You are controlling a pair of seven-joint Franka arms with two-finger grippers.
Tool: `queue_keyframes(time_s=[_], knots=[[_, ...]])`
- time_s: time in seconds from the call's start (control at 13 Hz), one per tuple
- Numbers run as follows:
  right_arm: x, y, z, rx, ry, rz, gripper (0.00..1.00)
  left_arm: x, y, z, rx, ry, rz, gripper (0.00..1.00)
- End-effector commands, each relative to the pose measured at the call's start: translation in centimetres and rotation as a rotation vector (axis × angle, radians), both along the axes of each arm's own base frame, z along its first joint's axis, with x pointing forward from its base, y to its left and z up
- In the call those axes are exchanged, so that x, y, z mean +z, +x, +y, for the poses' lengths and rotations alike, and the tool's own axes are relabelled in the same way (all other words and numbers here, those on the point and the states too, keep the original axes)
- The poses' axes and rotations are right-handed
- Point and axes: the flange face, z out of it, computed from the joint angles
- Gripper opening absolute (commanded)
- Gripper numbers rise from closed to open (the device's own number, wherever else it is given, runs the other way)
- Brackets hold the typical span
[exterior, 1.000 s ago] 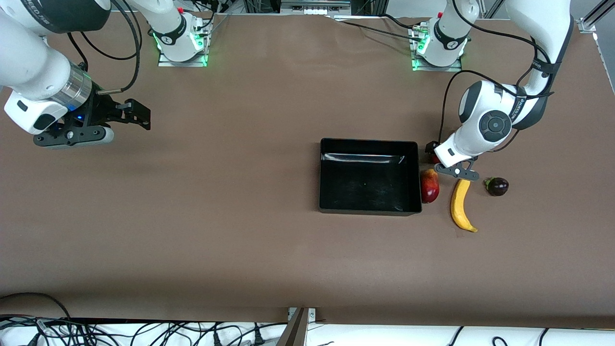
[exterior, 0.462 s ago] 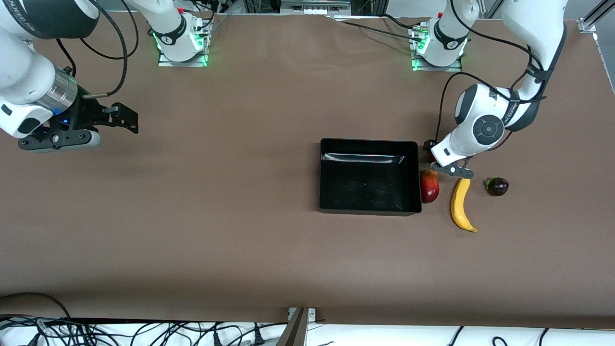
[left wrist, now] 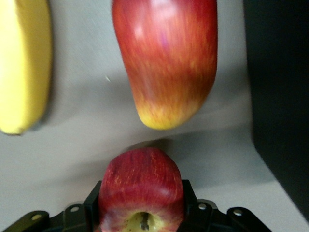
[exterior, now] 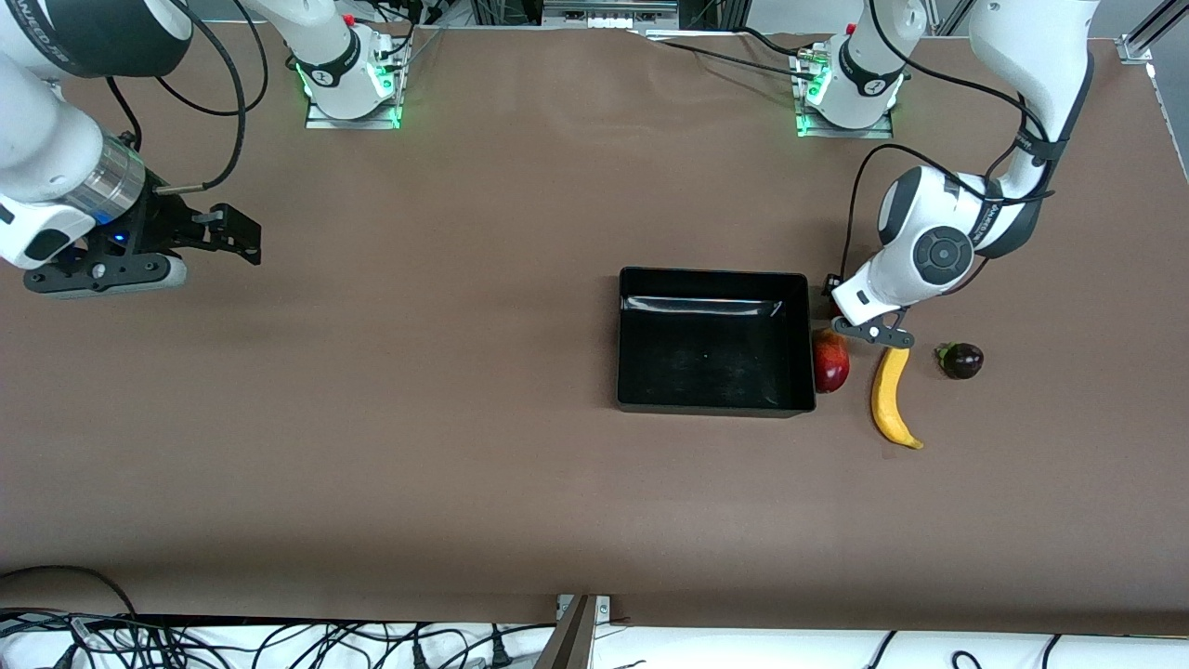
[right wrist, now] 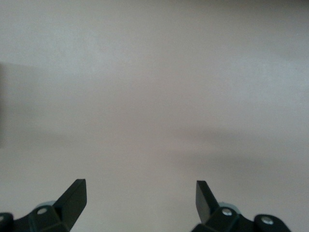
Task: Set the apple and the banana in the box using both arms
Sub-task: 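Close the left gripper around the red apple beside the box, then carry the apple into the box and open the left gripper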
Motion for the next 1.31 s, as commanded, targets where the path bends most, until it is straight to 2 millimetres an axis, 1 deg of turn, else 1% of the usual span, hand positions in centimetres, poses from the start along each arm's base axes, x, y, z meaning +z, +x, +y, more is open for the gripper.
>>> queue_keyframes(time_s=[0.0, 0.08, 0.23, 0.31, 0.38, 0.46, 0.54, 0.62, 0.69, 0.85, 0.92, 1.0, 1.08, 1.15, 1.23], knots=[[0.6, 0.4, -0.1, 0.010, -0.034, -0.019, 1.00, 8.0, 4.1, -0.8, 0.012, 0.035, 0.043, 0.07], [0.6, 0.4, -0.2, 0.006, -0.031, -0.019, 1.00, 10.7, 5.4, -1.8, 0.016, 0.034, 0.074, 0.07], [1.1, 0.5, 0.0, 0.010, -0.038, -0.035, 1.00, 13.6, 6.2, -5.6, 0.085, -0.043, 0.132, 0.07], [1.0, 1.0, 0.1, 0.017, -0.047, -0.046, 1.00, 14.2, 5.9, -8.6, 0.121, -0.055, 0.130, 0.07], [1.2, 1.0, 0.2, 0.014, -0.046, -0.052, 1.00, 14.2, 5.8, -11.6, 0.162, -0.039, 0.119, 0.07], [1.2, 1.0, 0.2, 0.013, -0.043, -0.052, 1.00, 13.0, 5.6, -14.7, 0.203, -0.012, 0.123, 0.07], [1.2, 1.0, 0.2, 0.012, -0.039, -0.051, 1.00, 10.7, 5.7, -16.7, 0.223, 0.007, 0.123, 0.07], [1.2, 1.0, 0.2, 0.010, -0.037, -0.053, 1.00, 8.5, 6.1, -17.1, 0.237, 0.001, 0.107, 0.07], [1.2, 1.0, 0.2, 0.010, -0.037, -0.054, 1.00, 6.9, 6.3, -17.4, 0.239, -0.006, 0.097, 0.07], [1.4, 0.9, 0.8, 0.021, -0.035, -0.062, 1.00, 3.5, 5.5, -19.5, 0.210, -0.004, 0.109, 0.08], [1.4, 0.9, 0.9, 0.021, -0.032, -0.061, 1.00, 2.3, 5.0, -20.0, 0.201, -0.003, 0.109, 0.08], [1.3, 1.0, 0.9, 0.021, -0.033, -0.060, 1.00, 1.0, 4.6, -19.9, 0.201, 0.000, 0.113, 0.08], [1.4, 0.9, 1.1, 0.024, -0.032, -0.061, 1.00, -0.3, 4.1, -19.8, 0.201, 0.004, 0.119, 0.10], [1.3, 0.9, 1.2, 0.027, -0.032, -0.060, 1.00, -0.6, 3.7, -20.3, 0.196, 0.007, 0.122, 0.34], [1.4, 0.9, 1.2, 0.027, -0.033, -0.061, 1.00, -0.3, 3.7, -20.8, 0.199, 0.007, 0.115, 0.99]])
